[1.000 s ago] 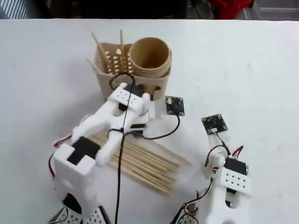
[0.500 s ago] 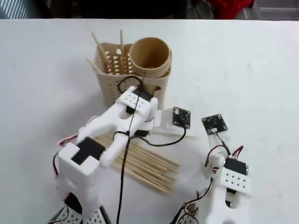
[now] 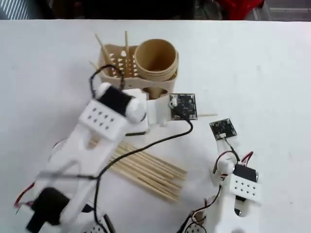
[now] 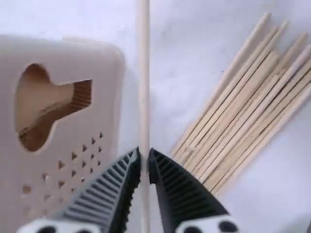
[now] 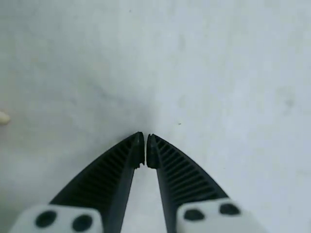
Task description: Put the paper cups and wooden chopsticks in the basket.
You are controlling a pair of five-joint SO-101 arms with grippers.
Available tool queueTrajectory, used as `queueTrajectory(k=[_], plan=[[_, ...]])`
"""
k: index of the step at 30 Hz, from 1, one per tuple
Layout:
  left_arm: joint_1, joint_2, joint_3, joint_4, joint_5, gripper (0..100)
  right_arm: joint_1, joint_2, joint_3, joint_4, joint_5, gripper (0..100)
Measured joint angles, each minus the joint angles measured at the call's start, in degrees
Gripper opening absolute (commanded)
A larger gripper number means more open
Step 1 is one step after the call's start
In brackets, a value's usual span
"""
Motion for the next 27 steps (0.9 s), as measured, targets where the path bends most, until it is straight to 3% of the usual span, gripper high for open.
queueTrajectory(k=[6,13,20,27], plan=[[-0.3,-13.1,-7.3,4.7,5.9,2,0.0,0.0,0.7,-1.1,-0.1,2.6],[-6.0,-12.4,-27.7,3.8,18.6,2,0.0,0.0,0.7,-1.1,0.0,2.6],[-11.1,-9.1,-31.9,-12.1,35.1,2,0.0,0.0,0.7,-1.1,0.0,2.7],[-15.5,-12.0,-9.6,-36.0,44.7,2,0.0,0.0,0.7,-1.1,0.0,2.7]])
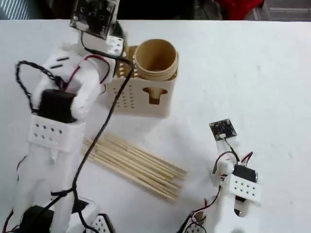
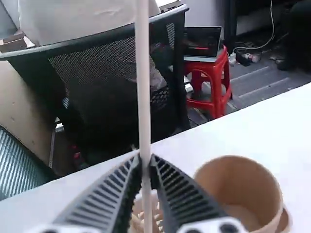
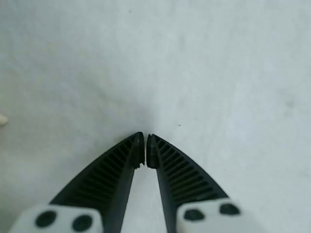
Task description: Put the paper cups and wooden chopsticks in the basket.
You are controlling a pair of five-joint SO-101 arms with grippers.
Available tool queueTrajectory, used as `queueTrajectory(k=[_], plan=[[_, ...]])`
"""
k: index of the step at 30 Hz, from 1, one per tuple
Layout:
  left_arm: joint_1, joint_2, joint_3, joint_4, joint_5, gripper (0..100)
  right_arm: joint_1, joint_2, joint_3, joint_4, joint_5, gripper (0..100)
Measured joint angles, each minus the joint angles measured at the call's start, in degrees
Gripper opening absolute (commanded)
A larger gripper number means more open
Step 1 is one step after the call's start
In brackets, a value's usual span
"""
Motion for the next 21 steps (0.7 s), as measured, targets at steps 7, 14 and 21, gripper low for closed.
queueTrajectory(k=[7,14,21], plan=[[-0.3,-2.7,26.9,-24.5,2.5,2,0.0,0.0,0.0,0.0,0.0,2.7],[-3.0,-2.7,35.0,-32.7,2.7,3,0.0,0.0,0.0,0.0,0.0,2.7],[-3.4,-2.9,38.1,-32.9,3.1,14,0.0,0.0,0.0,0.0,0.0,2.7]])
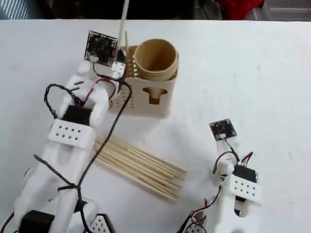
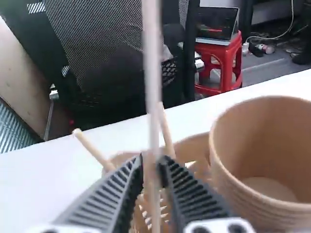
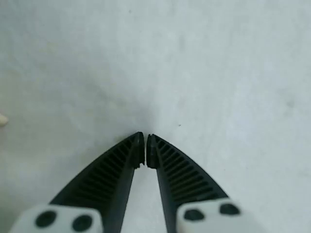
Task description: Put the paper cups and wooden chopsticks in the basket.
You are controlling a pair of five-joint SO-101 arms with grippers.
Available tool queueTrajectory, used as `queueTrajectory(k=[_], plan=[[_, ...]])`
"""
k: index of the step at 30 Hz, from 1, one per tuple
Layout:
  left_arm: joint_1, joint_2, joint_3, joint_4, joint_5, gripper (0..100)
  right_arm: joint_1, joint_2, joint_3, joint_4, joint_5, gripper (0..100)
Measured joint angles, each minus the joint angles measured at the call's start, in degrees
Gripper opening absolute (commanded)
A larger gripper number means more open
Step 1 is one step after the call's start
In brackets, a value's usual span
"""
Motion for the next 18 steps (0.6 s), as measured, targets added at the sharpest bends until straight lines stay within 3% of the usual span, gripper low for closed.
queueTrajectory(k=[6,13,18], plan=[[-1.4,-1.8,-4.4,9.8,0.1,12,0.0,0.0,0.0,0.0,0.0,2.8],[-2.8,-9.0,-18.2,26.7,0.9,12,0.0,0.0,0.0,0.0,0.0,2.8],[-13.7,-8.1,-28.7,38.9,7.1,12,0.0,0.0,0.1,-0.5,0.0,2.8]])
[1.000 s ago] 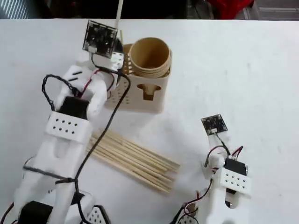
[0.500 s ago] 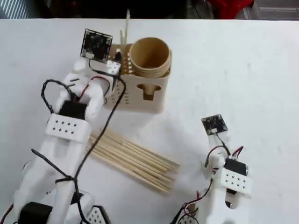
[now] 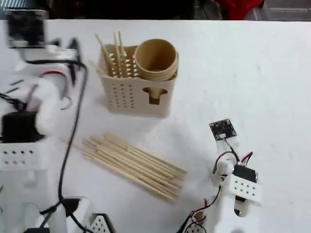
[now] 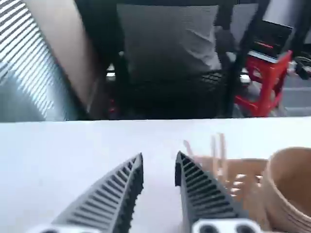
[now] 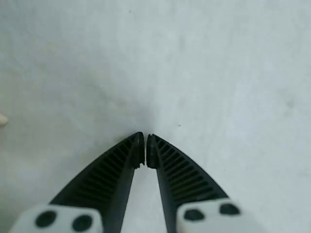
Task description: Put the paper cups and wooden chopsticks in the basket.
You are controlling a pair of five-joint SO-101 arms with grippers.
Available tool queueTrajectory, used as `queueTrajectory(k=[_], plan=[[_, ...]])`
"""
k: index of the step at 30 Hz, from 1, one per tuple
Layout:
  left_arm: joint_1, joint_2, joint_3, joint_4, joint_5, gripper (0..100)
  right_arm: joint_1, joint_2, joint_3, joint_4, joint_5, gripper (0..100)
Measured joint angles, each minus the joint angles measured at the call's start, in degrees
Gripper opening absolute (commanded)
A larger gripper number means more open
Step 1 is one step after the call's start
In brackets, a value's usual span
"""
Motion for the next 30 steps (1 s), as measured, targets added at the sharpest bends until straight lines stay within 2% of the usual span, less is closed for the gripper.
queueTrajectory(k=[5,8,12,14,16,18,22,25,30], plan=[[-14.7,11.5,-4.4,7.7,0.9,12,-0.1,0.0,-0.1,-6.7,-0.1,2.8],[-19.1,22.0,-4.5,10.2,1.2,12,-3.8,0.0,-2.7,-6.3,-0.1,2.9],[-19.7,36.7,-4.5,11.1,6.2,12,-14.4,0.0,-12.6,2.4,-0.1,5.6],[-19.7,43.1,-4.5,11.1,9.8,12,-21.5,0.0,-18.5,8.3,-0.2,11.4],[-19.3,47.6,-4.5,10.6,10.5,12,-29.5,0.0,-23.3,13.3,-0.2,17.4],[-18.8,50.2,-4.5,9.0,11.0,12,-37.7,0.0,-25.8,15.7,-0.2,21.4],[-18.6,53.9,-4.5,6.1,12.9,12,-52.5,0.3,-26.8,16.0,-0.2,21.9],[-18.7,55.6,-4.5,4.3,13.4,12,-56.8,4.8,-27.4,13.4,-0.2,21.9],[-18.6,56.4,-4.5,3.5,13.4,12,-57.9,21.8,-32.4,6.8,-0.2,22.1]])
